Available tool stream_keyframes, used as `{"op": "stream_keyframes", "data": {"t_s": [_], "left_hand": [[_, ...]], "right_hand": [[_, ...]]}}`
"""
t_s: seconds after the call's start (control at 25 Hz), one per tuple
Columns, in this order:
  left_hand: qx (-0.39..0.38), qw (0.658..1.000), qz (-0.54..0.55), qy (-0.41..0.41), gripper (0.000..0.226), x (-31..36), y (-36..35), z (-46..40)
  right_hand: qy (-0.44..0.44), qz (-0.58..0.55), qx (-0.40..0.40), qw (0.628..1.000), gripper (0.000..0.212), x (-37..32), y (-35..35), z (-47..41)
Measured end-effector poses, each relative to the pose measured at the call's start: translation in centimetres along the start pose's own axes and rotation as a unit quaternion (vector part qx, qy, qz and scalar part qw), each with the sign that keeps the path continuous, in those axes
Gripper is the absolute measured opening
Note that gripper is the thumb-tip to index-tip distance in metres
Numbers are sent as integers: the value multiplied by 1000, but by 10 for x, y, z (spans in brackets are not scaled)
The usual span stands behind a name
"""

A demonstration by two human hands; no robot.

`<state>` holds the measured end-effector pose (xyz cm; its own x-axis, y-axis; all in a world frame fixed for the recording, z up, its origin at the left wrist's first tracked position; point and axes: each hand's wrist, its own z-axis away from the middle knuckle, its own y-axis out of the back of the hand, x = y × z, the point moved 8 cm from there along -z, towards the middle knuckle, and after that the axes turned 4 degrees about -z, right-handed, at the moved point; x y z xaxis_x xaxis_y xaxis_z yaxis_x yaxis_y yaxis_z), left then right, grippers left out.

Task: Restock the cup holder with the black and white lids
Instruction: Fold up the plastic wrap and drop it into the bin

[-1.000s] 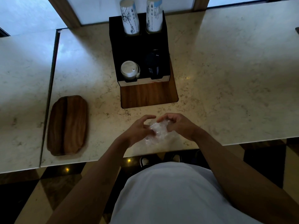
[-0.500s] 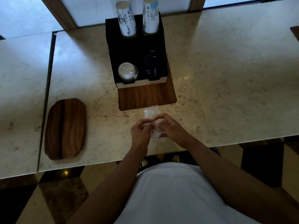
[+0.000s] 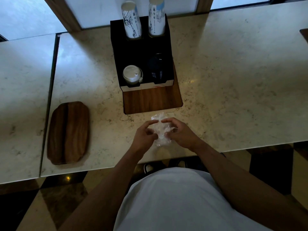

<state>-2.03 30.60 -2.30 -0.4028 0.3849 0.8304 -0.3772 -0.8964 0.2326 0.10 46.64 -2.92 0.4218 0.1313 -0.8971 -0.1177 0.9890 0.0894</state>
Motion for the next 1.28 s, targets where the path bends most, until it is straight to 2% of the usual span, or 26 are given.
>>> {"op": "stream_keyframes", "data": {"t_s": [0.2,0.48,0.64,0.8,0.92,1.04,1.16,1.28], "left_hand": [[-16,998,-57,-18,71,2,2,1],[18,984,-164,-71,77,7,-1,1],[24,954,-279,-106,74,9,-12,0],[43,900,-413,-129,80,9,-22,2],[75,855,-491,-150,72,14,-27,5],[98,816,-551,-140,55,18,-31,4],[99,807,-570,-118,34,17,-29,3],[86,804,-571,-143,30,11,-24,0]], "right_hand": [[24,13,-4,1000,54,-5,0,1],[49,42,11,998,69,-7,-1,-1],[55,124,57,989,62,-7,-2,-3],[94,236,47,966,66,-8,-15,-4],[106,320,48,940,67,-7,-22,-4],[114,372,58,919,67,-6,-30,-3],[138,418,84,894,47,-10,-28,-2],[149,442,106,878,29,-14,-20,0]]}}
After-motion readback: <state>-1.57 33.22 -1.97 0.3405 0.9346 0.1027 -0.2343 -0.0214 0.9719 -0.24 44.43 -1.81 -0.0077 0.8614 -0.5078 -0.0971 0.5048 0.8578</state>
